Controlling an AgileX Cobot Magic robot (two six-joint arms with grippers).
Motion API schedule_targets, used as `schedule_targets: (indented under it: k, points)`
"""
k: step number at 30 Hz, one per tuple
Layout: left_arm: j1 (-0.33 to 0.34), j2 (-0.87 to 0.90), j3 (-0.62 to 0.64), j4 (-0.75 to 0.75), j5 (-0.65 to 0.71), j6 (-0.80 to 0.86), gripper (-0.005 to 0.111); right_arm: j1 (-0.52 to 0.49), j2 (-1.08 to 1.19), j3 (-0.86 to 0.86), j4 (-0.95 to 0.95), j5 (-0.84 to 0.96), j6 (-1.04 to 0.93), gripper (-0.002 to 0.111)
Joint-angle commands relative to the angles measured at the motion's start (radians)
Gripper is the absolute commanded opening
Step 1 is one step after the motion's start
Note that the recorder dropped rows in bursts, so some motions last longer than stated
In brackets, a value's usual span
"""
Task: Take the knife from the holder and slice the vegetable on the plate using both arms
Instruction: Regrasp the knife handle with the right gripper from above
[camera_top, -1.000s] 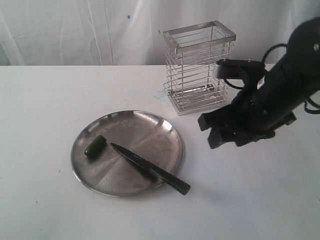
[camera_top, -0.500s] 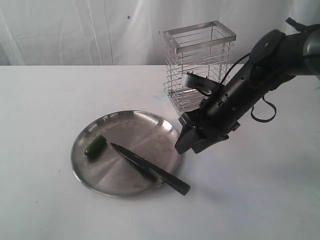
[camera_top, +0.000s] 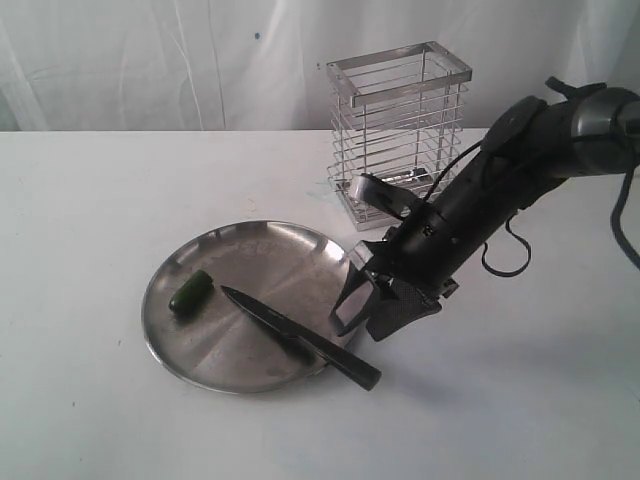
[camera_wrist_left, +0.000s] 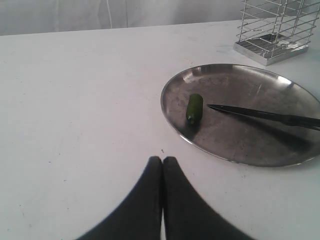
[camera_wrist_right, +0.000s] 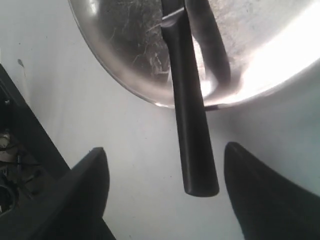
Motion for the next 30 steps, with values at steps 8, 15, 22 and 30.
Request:
schedule_targets:
  k: [8,15,22,30]
  points:
    - [-0.005,-0.005,0.004,-0.006,-0.001,0.002,0.0,-0.005,0.059,-0.006,-0.036,0.011,0.003,0.062]
    - [-0.005,-0.005,0.004,-0.006,-0.001,0.002,0.0,-0.005,0.108,-0.006,-0.014,0.011,0.006,0.061]
    - [-0.005,-0.005,0.004,-0.006,-0.001,0.002,0.0,0.018,0.145,-0.006,0.017,0.011,0.006,0.061]
    - [-0.005,-0.005,0.004,-0.006,-0.001,0.002,0.0,0.045,0.16,-0.006,0.018,0.011,0.006,0.061]
